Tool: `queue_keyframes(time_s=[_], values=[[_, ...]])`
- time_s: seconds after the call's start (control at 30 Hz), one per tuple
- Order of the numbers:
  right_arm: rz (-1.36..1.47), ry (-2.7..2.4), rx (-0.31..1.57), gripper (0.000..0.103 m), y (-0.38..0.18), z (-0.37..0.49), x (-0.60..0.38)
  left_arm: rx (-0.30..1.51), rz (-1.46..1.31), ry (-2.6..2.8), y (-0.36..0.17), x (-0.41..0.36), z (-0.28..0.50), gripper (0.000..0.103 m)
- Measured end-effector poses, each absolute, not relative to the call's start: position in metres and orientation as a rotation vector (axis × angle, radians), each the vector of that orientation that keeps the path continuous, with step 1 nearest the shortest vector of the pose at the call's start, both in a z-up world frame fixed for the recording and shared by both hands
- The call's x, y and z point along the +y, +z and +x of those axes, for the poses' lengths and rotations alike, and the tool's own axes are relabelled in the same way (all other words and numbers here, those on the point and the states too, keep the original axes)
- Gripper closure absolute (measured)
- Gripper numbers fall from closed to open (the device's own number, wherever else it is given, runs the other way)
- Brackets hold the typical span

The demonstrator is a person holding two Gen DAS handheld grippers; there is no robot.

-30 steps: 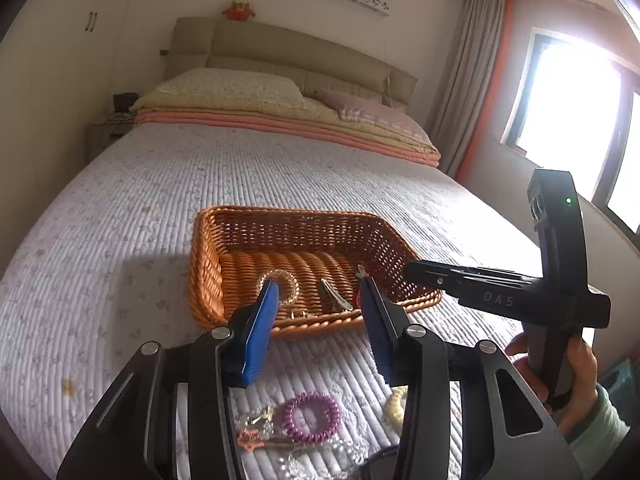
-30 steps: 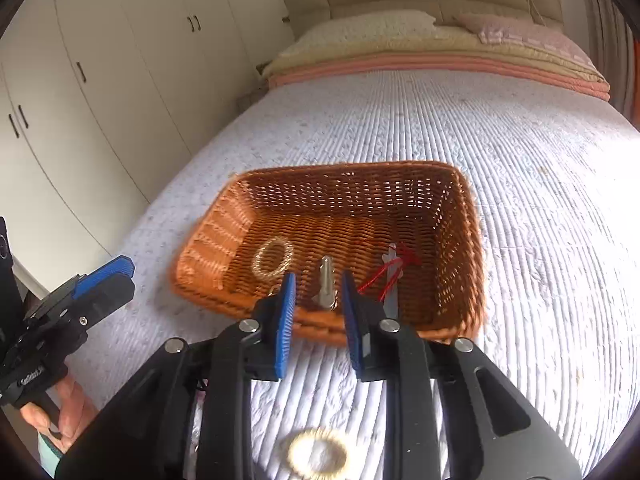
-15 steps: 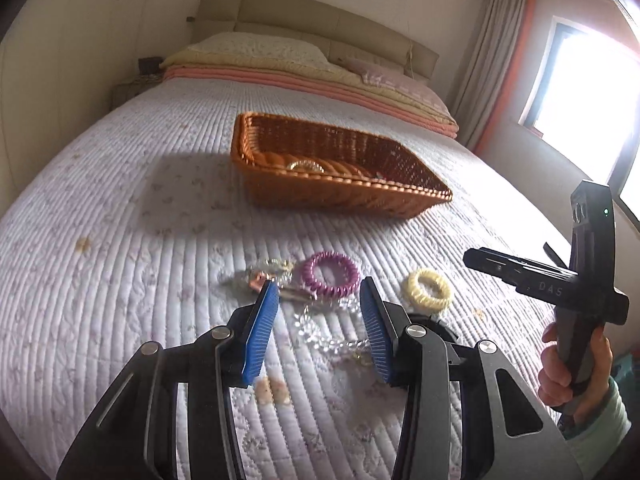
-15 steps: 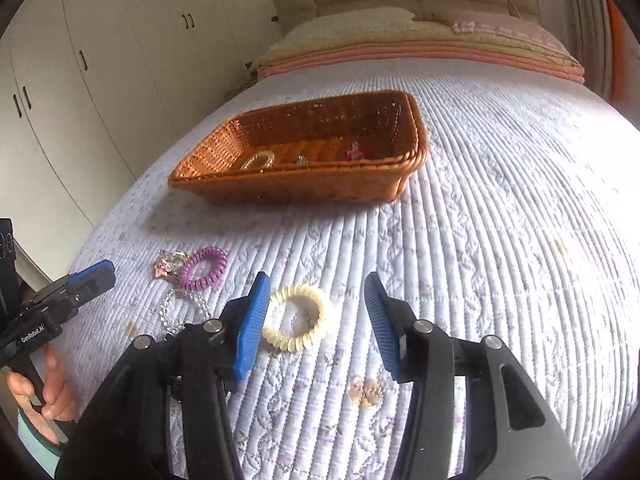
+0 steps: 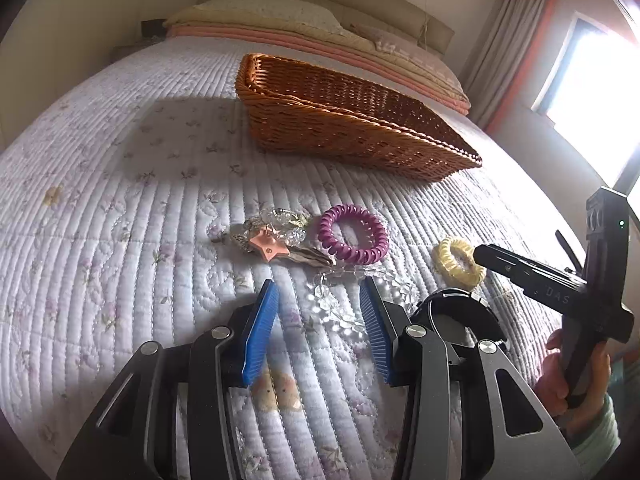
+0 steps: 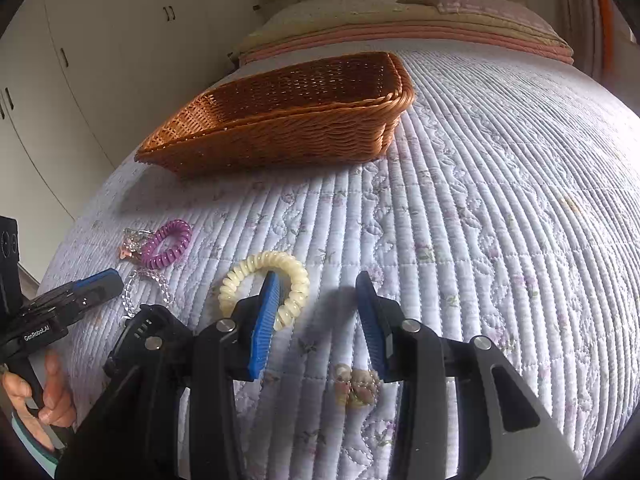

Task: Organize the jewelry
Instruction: 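Grasp the yellow coil hair tie with the right tool while the left tool grasps a clear bead chain, then carry both held items over the wicker basket and release them inside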

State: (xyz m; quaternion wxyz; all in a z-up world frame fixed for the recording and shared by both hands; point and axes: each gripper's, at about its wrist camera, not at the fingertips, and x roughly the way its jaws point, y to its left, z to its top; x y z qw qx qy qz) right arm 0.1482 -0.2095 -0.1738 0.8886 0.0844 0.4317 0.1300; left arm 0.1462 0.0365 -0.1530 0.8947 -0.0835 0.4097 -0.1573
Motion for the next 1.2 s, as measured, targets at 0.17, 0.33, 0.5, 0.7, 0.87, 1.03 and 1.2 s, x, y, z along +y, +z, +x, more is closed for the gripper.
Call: queue_keyframes(time_s=[0.17,0.33,0.5,0.7,0.87,1.03,1.2], values=[[0.115,0.242,0.907,0.066,-0.176,0.151,-0.199,0.856,-0.023,-0.257,-0.156,0.013,0.151,0.062],[0.024,0.207,0.892,0.071,-0.176,0.148,-0.184,0.845,0.01,-0.213,-0.156,0.01,0.148,0.073],[-0.067,0.199,0.869,0.09,-0.176,0.143,-0.168,0.835,-0.025,-0.209,-0.155,0.017,0.145,0.097],[-0.089,0.206,0.836,0.094,-0.172,0.133,-0.165,0.814,-0.088,-0.249,-0.152,0.026,0.139,0.097],[-0.063,0.21,0.803,0.094,-0.167,0.129,-0.17,0.787,-0.122,-0.281,-0.147,0.027,0.135,0.097],[-0.004,0.227,0.788,0.094,-0.161,0.127,-0.179,0.752,-0.16,-0.326,-0.138,0.033,0.129,0.097],[0.032,0.254,0.77,0.094,-0.151,0.126,-0.185,0.689,-0.199,-0.414,-0.114,0.034,0.123,0.097]])
